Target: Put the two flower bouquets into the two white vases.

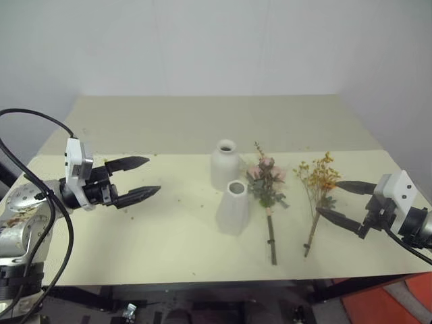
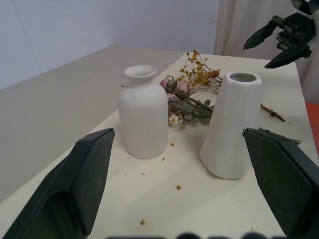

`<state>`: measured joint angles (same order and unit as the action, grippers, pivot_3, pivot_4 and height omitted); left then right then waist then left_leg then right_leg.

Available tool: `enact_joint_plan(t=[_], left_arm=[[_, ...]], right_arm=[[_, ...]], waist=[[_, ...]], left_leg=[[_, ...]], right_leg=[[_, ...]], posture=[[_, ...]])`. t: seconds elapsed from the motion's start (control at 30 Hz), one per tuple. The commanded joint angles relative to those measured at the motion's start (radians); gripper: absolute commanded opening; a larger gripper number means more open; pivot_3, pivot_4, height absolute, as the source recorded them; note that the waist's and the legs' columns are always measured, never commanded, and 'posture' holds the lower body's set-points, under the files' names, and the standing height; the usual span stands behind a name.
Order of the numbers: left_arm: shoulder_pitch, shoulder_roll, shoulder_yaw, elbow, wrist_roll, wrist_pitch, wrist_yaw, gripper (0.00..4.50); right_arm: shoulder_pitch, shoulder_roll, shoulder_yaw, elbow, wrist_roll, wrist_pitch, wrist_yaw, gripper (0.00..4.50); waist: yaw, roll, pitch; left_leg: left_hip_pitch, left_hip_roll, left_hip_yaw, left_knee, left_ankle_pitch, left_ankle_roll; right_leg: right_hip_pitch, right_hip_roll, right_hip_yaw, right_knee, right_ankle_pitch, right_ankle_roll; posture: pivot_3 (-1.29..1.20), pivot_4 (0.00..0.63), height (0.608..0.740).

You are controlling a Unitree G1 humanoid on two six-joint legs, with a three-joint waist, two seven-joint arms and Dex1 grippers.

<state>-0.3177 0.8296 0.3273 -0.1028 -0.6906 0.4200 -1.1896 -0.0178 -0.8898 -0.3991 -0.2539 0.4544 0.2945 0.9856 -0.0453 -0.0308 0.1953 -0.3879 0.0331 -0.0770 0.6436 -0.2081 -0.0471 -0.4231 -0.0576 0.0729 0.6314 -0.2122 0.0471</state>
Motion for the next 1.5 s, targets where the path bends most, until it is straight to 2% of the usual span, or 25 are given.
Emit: enact_joint_plan(t=[0.03, 0.27, 0.4, 0.5, 0.63, 0.7, 0.77, 1.07, 1.3, 1.5], left_arm=[[0.009, 0.023, 0.045, -0.053, -0.028, 0.010, 0.010, 4.50], [0.027, 0.024, 0.055, -0.076, -0.039, 0.020, 0.031, 4.50], [0.019, 0.020, 0.051, -0.072, -0.038, 0.015, 0.033, 4.50], [-0.039, 0.007, 0.024, -0.056, -0.052, 0.019, 0.028, 4.50], [-0.117, 0.006, -0.018, -0.035, -0.057, 0.039, 0.007, 4.50], [-0.173, 0.014, -0.053, -0.017, -0.049, 0.051, -0.013, 4.50], [-0.233, 0.017, -0.090, 0.006, -0.038, 0.060, -0.030, 4.50], [-0.397, -0.046, -0.181, 0.098, 0.000, 0.027, -0.094, 4.50], [-0.433, -0.068, -0.209, 0.134, 0.023, 0.007, -0.137, 4.50], [-0.426, -0.075, -0.212, 0.123, 0.029, 0.009, -0.140, 4.50]], right_arm=[[-0.012, -0.009, -0.023, -0.006, 0.010, -0.023, 0.009, 4.46], [-0.055, -0.015, -0.004, 0.014, 0.004, -0.018, 0.017, 4.46], [-0.063, -0.031, -0.005, -0.014, 0.010, 0.085, -0.032, 4.46], [-0.173, -0.086, 0.022, -0.082, 0.110, 0.476, -0.174, 4.46], [-0.351, -0.101, 0.050, -0.085, 0.209, 0.835, -0.291, 4.46], [-0.518, -0.126, 0.138, -0.017, 0.217, 1.101, -0.334, 4.46], [-0.662, -0.141, 0.235, 0.089, 0.212, 1.282, -0.373, 4.46], [-0.952, -0.119, 0.544, 0.533, 0.248, 1.320, -0.523, 4.46], [-1.154, -0.058, 0.844, 0.810, 0.196, 1.320, -0.431, 4.46], [-1.224, -0.024, 1.024, 0.853, 0.169, 1.320, -0.297, 4.46]], waist=[[0.001, 0.000, 0.000], [-0.001, 0.000, 0.000], [0.001, 0.000, 0.000], [-0.002, 0.000, 0.000], [-0.001, 0.000, 0.000], [-0.001, 0.000, 0.000], [-0.002, 0.000, 0.000], [-0.001, 0.000, 0.000], [-0.022, 0.000, 0.000], [-0.026, 0.001, 0.000]], left_leg=[[0.000, 0.000, 0.000, 0.000, 0.000, 0.000], [0.000, 0.000, 0.000, 0.000, 0.000, 0.000], [0.000, 0.000, 0.000, 0.000, 0.000, 0.000], [0.000, 0.000, 0.000, 0.000, 0.000, 0.000], [0.000, 0.000, 0.000, 0.000, 0.000, 0.000], [0.000, 0.000, 0.000, 0.000, 0.000, 0.000], [-0.002, 0.000, 0.000, 0.000, 0.000, 0.000], [-0.006, -0.001, 0.000, 0.000, -0.001, 0.001], [-0.006, 0.000, -0.001, 0.000, 0.000, 0.001], [-0.006, 0.000, -0.001, 0.000, -0.001, 0.001]], right_leg=[[0.000, 0.000, 0.000, 0.000, 0.000, 0.000], [0.000, 0.000, 0.000, 0.000, 0.000, 0.000], [0.000, 0.000, 0.000, 0.000, 0.000, 0.000], [0.000, 0.000, 0.000, 0.001, 0.000, 0.000], [0.000, 0.001, 0.000, 0.001, 0.001, -0.002], [0.000, 0.001, 0.000, 0.000, 0.001, -0.002], [-0.001, 0.000, 0.000, -0.001, 0.001, -0.002], [-0.004, -0.001, -0.001, -0.004, 0.002, -0.002], [-0.005, 0.000, 0.000, -0.002, 0.002, -0.001], [-0.006, 0.000, 0.000, -0.002, 0.002, -0.001]], posture=[[0.00, 0.150, 0.740], [0.00, 0.150, 0.740], [0.00, 0.150, 0.740], [0.00, 0.150, 0.740], [0.00, 0.150, 0.740], [0.00, 0.150, 0.740], [0.00, 0.150, 0.740], [0.00, 0.150, 0.740], [0.00, 0.150, 0.740], [0.00, 0.150, 0.740]])
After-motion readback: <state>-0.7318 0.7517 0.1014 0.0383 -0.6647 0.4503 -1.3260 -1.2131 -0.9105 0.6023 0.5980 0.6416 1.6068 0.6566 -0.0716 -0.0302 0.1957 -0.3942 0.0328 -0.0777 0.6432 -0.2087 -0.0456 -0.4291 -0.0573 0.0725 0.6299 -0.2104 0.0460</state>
